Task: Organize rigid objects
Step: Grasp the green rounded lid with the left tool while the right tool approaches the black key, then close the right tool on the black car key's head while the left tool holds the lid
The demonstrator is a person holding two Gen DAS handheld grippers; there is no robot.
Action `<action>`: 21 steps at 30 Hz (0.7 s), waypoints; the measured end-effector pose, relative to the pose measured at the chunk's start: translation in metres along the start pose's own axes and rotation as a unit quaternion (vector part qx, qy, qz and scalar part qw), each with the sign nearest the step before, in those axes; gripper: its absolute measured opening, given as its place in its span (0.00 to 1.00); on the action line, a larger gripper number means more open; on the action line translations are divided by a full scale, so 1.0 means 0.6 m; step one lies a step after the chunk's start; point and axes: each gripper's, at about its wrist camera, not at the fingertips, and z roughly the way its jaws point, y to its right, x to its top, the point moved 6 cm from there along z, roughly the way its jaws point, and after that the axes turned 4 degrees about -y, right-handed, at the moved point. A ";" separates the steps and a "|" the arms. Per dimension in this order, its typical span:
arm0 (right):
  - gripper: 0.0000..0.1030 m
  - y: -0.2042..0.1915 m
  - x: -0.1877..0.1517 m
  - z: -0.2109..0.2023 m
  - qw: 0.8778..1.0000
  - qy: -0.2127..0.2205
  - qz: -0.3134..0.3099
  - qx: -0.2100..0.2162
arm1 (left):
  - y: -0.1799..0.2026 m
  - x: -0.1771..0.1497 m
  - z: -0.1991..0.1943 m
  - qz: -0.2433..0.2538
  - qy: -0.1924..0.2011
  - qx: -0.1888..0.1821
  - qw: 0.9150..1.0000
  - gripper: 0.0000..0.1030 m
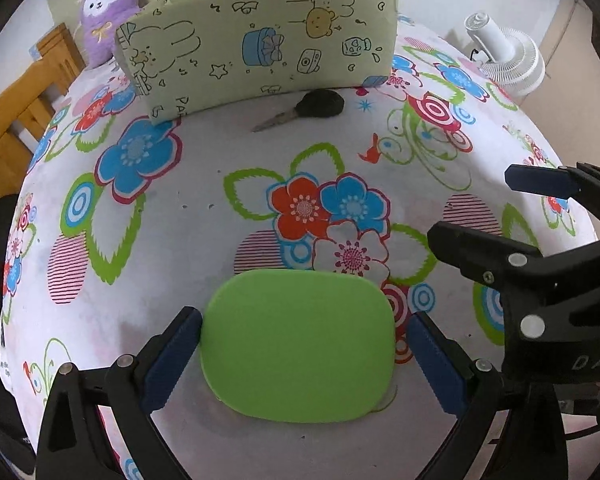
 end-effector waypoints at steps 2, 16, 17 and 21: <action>0.95 -0.001 -0.002 0.001 1.000 -0.001 0.000 0.000 | 0.003 -0.003 0.001 0.004 0.002 0.006 1.000 0.98; 0.95 -0.009 0.014 0.001 1.000 0.004 -0.003 0.004 | -0.009 0.008 -0.013 -0.006 0.001 0.029 1.000 0.92; 0.95 -0.011 0.018 0.001 1.000 0.005 -0.003 0.005 | -0.012 0.011 -0.014 -0.009 0.001 0.028 1.000 0.92; 0.95 -0.019 0.039 0.002 1.000 0.016 -0.007 0.017 | -0.027 0.031 -0.018 -0.023 0.005 0.026 0.999 0.92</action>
